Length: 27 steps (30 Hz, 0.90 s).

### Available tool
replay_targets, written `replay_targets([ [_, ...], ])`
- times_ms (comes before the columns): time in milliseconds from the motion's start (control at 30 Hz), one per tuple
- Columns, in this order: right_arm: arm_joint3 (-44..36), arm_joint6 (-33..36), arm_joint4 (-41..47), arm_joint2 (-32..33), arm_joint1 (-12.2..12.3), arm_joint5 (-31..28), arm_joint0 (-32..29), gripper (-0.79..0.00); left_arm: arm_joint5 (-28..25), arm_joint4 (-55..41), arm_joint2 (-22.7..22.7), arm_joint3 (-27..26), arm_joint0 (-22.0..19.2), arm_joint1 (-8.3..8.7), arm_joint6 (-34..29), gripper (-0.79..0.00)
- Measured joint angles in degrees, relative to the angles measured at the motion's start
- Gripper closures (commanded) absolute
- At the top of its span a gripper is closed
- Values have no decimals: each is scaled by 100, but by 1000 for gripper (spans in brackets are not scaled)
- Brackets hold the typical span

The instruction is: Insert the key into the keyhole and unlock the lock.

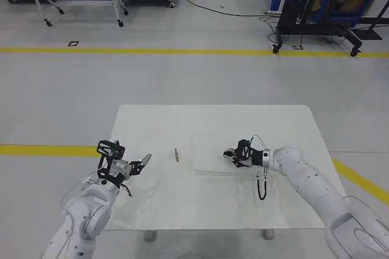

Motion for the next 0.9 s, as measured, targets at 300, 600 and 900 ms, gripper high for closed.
replay_targets([
  [300,0,0,0,0,0,0,0,0,-563,591,1636,522,-1274,-174,-922,-785],
  [600,0,0,0,0,0,0,0,0,-437,1161,3246,1575,-2868,-545,-1571,-785],
  [900,0,0,0,0,0,0,0,0,-169,1438,4228,2621,-3653,-908,-1753,-785],
])
